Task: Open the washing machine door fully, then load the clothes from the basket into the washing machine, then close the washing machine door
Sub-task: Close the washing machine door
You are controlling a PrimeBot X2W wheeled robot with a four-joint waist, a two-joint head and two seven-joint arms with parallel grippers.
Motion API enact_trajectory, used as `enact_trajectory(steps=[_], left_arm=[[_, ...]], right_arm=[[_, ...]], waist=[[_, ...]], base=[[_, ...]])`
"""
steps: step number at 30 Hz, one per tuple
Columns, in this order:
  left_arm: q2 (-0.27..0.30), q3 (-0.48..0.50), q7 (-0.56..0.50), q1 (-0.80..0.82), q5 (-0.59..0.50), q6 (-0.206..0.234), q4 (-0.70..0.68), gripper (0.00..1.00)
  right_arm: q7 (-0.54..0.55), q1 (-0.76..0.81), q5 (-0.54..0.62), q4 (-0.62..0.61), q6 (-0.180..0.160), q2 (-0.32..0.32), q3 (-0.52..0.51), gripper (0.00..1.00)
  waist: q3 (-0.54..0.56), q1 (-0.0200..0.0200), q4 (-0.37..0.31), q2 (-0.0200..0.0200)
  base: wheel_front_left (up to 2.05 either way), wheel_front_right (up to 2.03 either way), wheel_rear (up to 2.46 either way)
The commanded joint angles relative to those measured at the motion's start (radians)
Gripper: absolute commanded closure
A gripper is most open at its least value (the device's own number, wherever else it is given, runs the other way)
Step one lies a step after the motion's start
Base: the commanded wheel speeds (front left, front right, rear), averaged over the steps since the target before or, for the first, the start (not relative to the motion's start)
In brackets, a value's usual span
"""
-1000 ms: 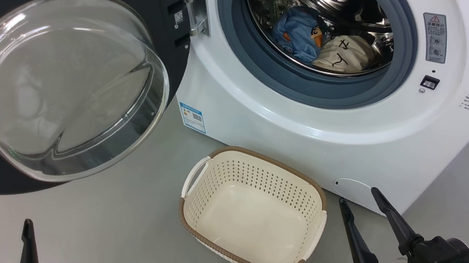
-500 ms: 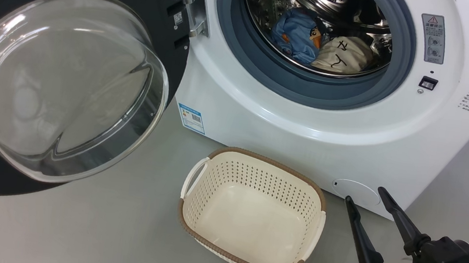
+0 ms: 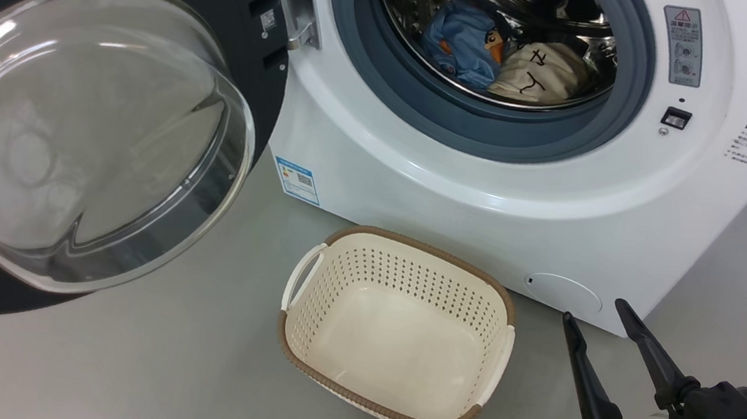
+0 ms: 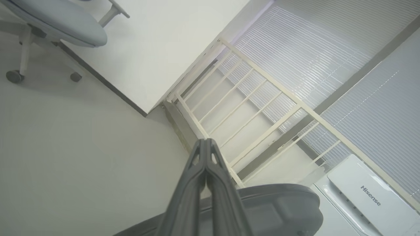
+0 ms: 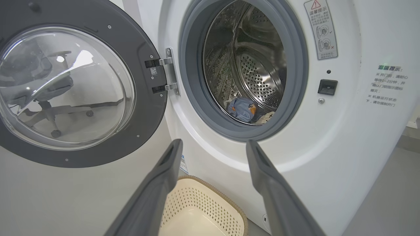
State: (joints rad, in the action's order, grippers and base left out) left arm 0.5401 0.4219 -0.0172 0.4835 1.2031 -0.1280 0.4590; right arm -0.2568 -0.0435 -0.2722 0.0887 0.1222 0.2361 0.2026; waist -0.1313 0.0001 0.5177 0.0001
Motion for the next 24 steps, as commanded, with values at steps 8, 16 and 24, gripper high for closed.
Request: enact_trajectory(steps=[8, 16, 24], left_arm=[[0.209, -0.055, -0.290, 0.238, 0.115, -0.003, 0.322, 1.00], [0.240, -0.103, -0.502, 0.331, 0.166, -0.002, 0.463, 1.00], [0.228, -0.144, -0.570, 0.359, 0.160, -0.002, 0.491, 1.00]], right_arm=[[-0.005, 0.002, 0.014, -0.032, 0.008, 0.019, 0.039, 0.00], [-0.005, -0.011, 0.015, -0.032, 0.008, 0.042, 0.046, 0.00], [-0.005, -0.021, 0.016, -0.034, 0.008, 0.055, 0.048, 0.00]], waist=[[-0.041, -0.0001, -0.020, -0.0001], [-0.072, -0.0001, -0.017, -0.0001], [-0.086, -0.0001, -0.014, -0.0001]], base=[[0.00, 0.00, 0.00], [0.00, 0.00, 0.00], [0.00, 0.00, 0.00]])
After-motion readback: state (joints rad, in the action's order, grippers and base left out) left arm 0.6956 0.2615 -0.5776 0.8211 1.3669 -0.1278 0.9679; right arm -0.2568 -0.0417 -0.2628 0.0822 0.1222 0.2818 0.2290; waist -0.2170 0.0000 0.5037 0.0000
